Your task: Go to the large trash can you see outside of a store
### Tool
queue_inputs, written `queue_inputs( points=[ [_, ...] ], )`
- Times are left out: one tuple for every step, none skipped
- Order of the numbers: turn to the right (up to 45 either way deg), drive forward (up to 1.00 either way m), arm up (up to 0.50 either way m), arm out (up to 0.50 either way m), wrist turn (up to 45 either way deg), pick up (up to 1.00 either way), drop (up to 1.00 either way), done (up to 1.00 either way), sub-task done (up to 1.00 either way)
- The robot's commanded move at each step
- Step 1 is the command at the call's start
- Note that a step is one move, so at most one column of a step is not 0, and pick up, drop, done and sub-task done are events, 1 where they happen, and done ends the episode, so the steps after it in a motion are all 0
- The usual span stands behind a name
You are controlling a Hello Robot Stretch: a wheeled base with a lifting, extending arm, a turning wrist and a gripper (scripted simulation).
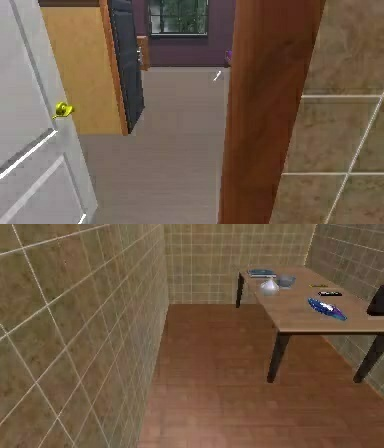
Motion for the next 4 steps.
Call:
queue_inputs(
  points=[
    [-45.0,0.0,0.0,0.0,0.0,0.0,0.0,0.0,0.0],
    [-45.0,0.0,0.0,0.0,0.0,0.0,0.0,0.0,0.0],
    [-45.0,0.0,0.0,0.0,0.0,0.0,0.0,0.0,0.0],
    [-45.0,0.0,0.0,0.0,0.0,0.0,0.0,0.0,0.0]
  ],
)
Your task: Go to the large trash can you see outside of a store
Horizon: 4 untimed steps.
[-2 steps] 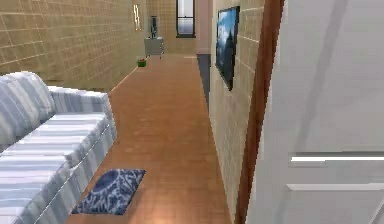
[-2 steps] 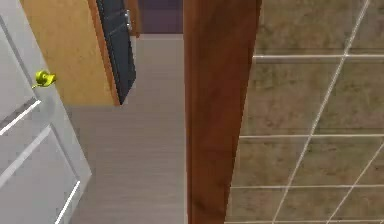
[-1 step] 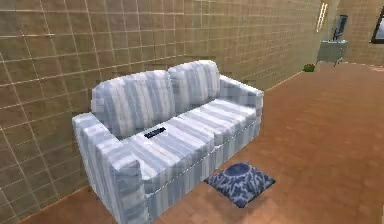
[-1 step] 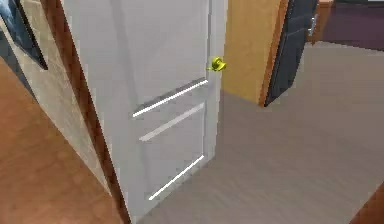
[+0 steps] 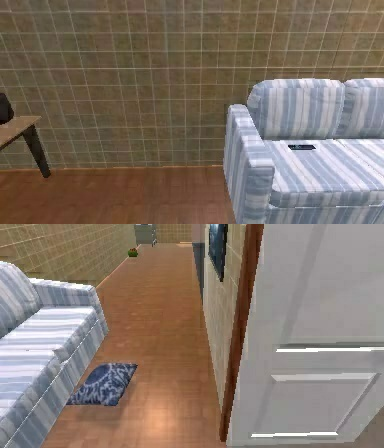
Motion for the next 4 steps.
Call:
queue_inputs(
  points=[
    [0.0,0.25,0.0,0.0,0.0,0.0,0.0,0.0,0.0],
    [45.0,0.0,0.0,0.0,0.0,0.0,0.0,0.0,0.0],
    [42.0,0.0,0.0,0.0,0.0,0.0,0.0,0.0,0.0],
    [0.0,1.0,0.0,0.0,0.0,0.0,0.0,0.0,0.0]
  ],
)
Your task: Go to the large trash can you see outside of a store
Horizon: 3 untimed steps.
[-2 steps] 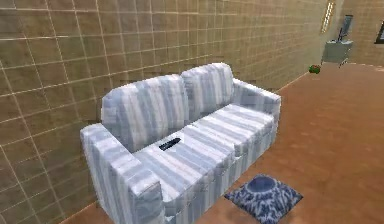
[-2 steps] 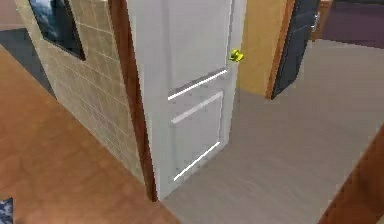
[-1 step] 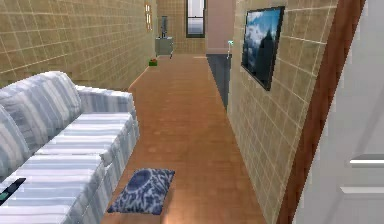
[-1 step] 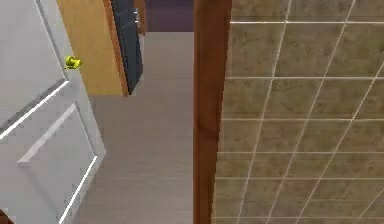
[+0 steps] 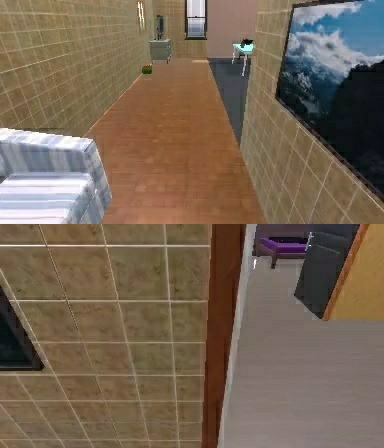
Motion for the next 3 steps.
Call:
queue_inputs(
  points=[
    [0.0,1.0,0.0,0.0,0.0,0.0,0.0,0.0,0.0],
    [0.0,1.0,0.0,0.0,0.0,0.0,0.0,0.0,0.0],
    [-12.0,0.0,0.0,0.0,0.0,0.0,0.0,0.0,0.0]
  ],
)
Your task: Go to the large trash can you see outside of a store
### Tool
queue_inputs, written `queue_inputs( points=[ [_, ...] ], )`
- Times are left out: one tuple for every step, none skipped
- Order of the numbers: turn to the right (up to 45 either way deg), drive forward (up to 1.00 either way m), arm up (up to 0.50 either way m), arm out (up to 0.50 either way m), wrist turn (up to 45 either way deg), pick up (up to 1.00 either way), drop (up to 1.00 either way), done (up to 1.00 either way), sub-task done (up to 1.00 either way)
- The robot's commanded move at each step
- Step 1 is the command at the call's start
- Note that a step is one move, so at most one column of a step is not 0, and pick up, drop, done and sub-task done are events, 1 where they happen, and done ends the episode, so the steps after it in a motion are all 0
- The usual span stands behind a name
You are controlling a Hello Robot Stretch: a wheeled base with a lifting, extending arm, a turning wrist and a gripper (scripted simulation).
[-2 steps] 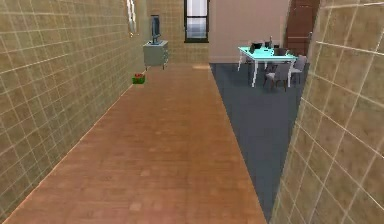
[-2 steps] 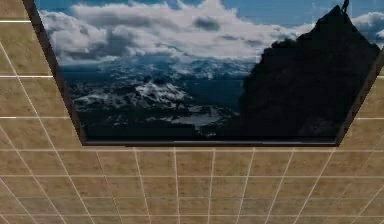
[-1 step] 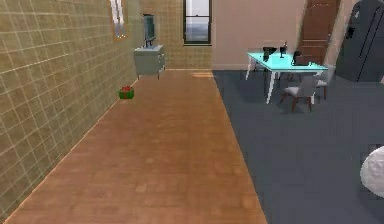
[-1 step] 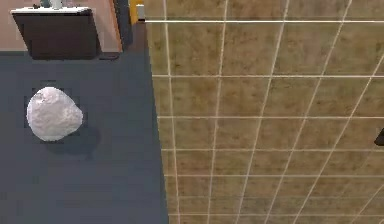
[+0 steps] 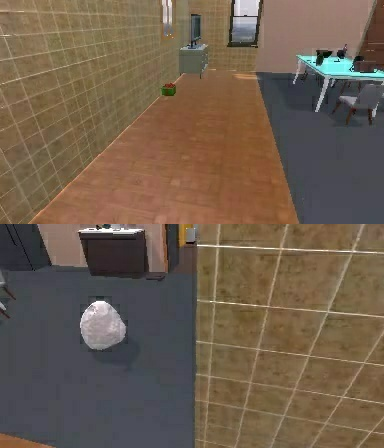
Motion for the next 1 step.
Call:
queue_inputs(
  points=[
    [0.0,0.1,0.0,0.0,0.0,0.0,0.0,0.0,0.0]
  ],
)
